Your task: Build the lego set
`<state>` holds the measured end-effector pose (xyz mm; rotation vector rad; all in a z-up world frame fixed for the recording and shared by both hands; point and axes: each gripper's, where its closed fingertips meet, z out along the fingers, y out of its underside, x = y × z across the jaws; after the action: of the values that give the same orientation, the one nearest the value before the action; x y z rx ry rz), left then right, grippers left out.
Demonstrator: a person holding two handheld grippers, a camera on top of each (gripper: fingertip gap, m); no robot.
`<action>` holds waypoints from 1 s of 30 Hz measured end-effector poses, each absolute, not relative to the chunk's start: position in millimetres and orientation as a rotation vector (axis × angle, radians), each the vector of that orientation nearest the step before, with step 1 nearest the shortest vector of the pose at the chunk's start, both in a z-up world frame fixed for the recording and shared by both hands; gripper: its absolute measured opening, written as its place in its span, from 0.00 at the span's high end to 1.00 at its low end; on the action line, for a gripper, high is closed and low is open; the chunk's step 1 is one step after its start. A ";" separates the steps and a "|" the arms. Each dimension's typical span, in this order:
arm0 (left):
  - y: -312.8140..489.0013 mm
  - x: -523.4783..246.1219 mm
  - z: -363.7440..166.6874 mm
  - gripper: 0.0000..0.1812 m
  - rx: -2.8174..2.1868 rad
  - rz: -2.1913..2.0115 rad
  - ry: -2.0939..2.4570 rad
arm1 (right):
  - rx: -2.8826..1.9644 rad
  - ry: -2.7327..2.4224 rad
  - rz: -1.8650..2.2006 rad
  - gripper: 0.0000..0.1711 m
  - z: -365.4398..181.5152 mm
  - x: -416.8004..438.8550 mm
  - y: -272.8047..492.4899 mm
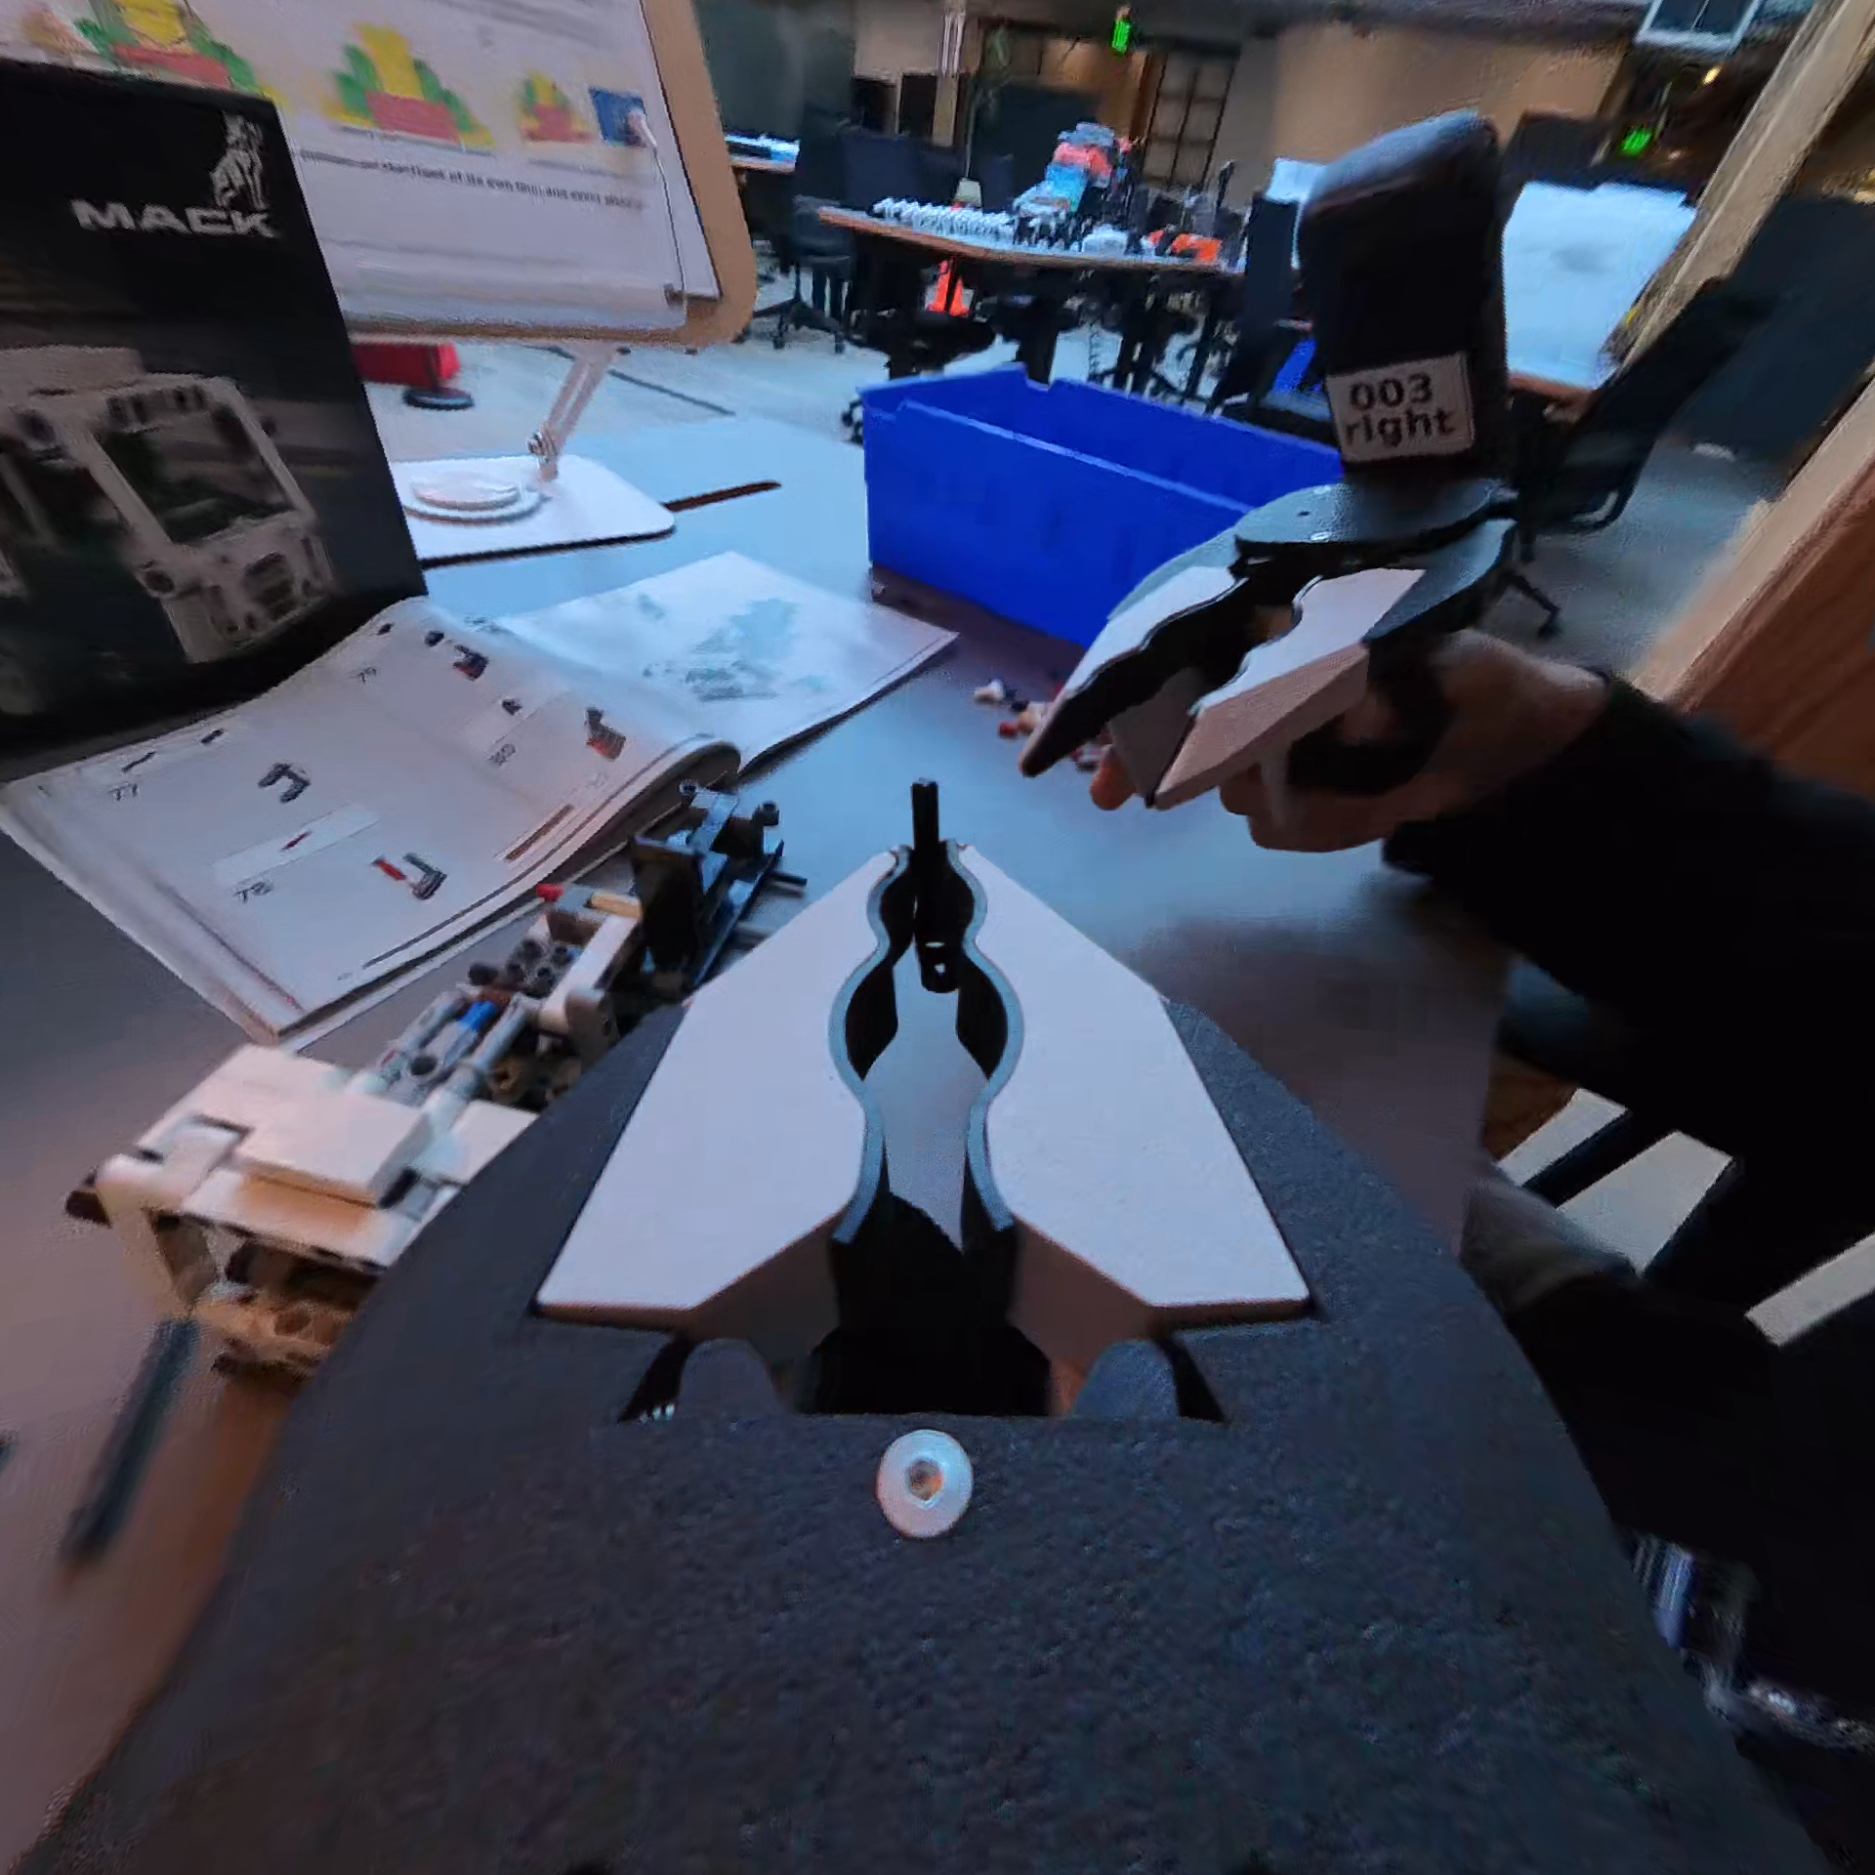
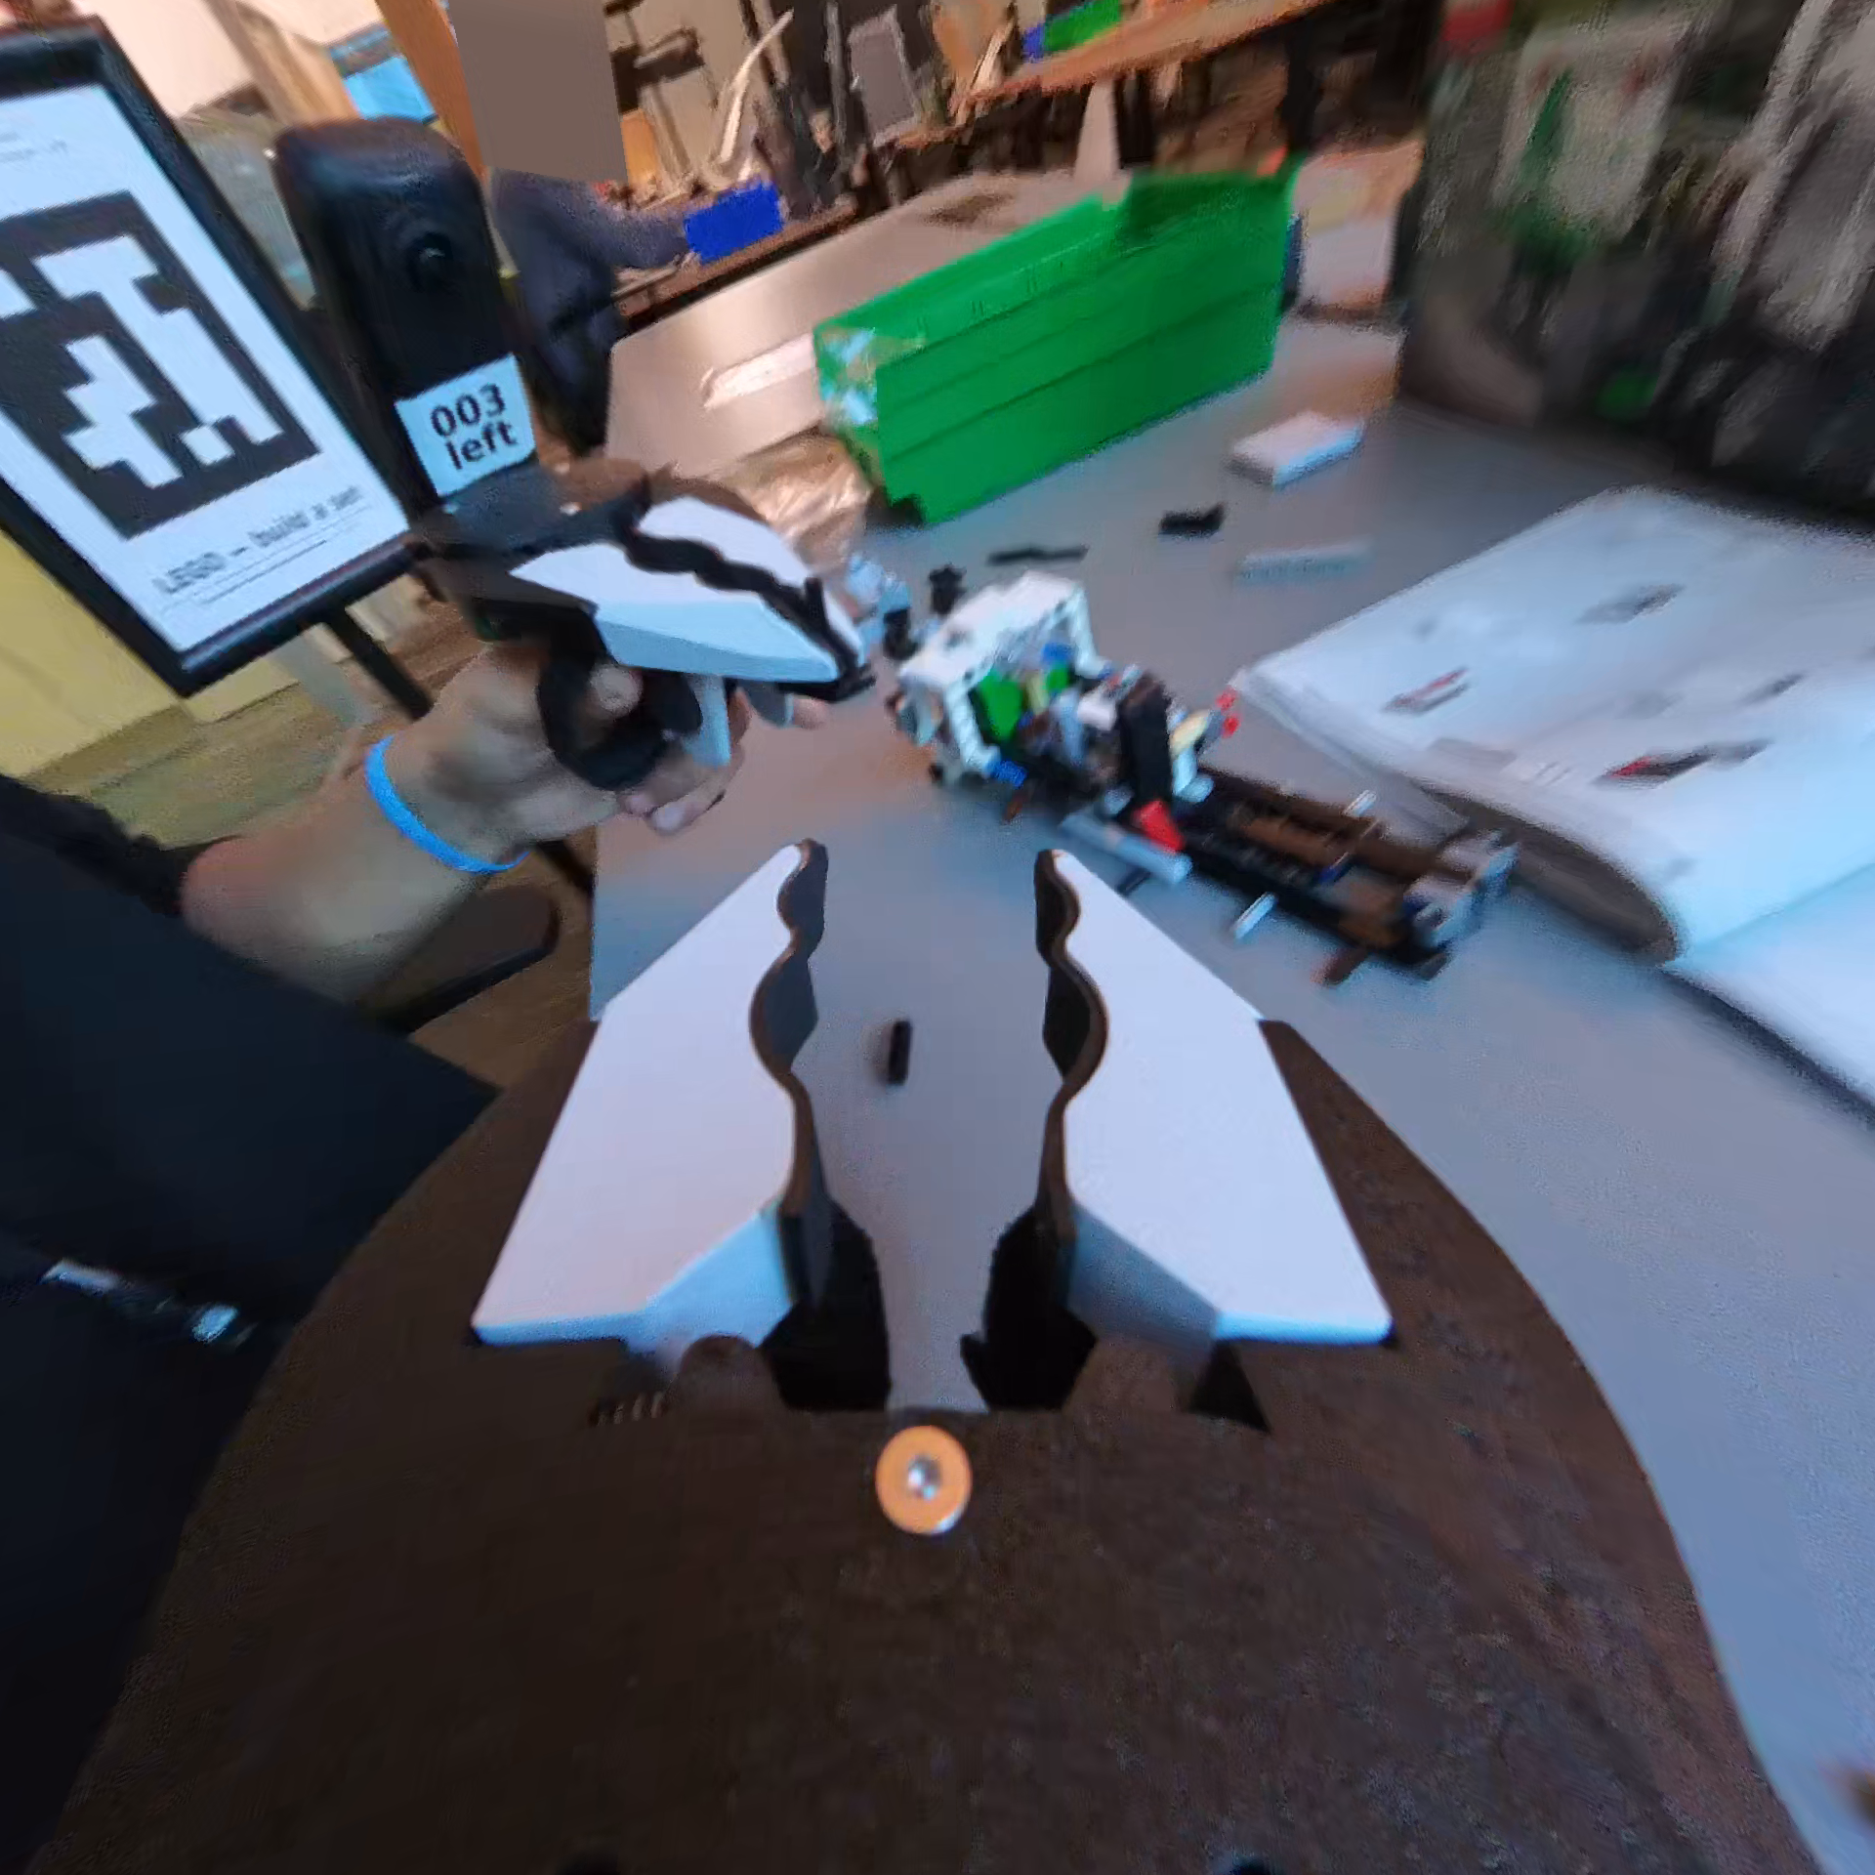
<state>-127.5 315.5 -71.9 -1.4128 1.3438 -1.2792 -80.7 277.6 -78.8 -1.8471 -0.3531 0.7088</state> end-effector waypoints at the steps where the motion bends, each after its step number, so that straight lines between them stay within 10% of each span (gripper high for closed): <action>1: 314.4 -129.2 -79.3 0.98 -1.417 -1.254 1.352 | -1.892 -0.357 0.736 0.77 -92.3 -86.2 276.4; 17: 320.4 -148.1 -131.6 0.98 -1.605 -1.193 1.499 | -2.213 -0.610 0.322 0.82 -173.1 -121.1 270.1; 30: 300.8 -128.8 -111.6 0.98 -1.279 -1.129 1.583 | -1.831 -0.279 0.758 0.93 -94.6 -126.5 301.3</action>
<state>-128.8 300.8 -111.6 -1.2790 1.5831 -1.1287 -126.5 301.3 -94.6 -1.8314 -0.2790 0.7578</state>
